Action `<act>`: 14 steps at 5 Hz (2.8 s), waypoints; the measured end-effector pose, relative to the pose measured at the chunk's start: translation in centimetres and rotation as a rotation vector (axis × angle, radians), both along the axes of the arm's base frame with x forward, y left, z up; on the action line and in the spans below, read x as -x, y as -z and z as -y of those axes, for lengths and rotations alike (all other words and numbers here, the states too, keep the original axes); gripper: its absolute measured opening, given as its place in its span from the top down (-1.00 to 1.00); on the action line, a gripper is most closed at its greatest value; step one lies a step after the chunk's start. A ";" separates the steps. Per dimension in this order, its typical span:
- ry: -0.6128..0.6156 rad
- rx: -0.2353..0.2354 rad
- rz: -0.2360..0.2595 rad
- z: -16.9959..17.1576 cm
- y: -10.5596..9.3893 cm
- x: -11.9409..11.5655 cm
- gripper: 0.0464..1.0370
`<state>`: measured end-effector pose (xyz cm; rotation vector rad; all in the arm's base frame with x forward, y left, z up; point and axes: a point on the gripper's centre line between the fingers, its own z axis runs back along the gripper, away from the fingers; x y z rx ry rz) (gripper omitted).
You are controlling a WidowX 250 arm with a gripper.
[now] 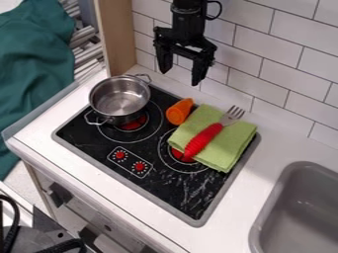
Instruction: Move the silver pot to the bottom-right corner of the stove.
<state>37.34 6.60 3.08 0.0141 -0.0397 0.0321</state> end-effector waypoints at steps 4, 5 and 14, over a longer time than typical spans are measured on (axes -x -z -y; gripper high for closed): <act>-0.055 -0.005 -0.127 -1.7 4.1 3.8 -0.93; -0.074 -0.005 -0.128 -2.4 4.2 4.2 -0.93; -0.161 -0.026 -0.013 -5.6 5.9 5.8 0.80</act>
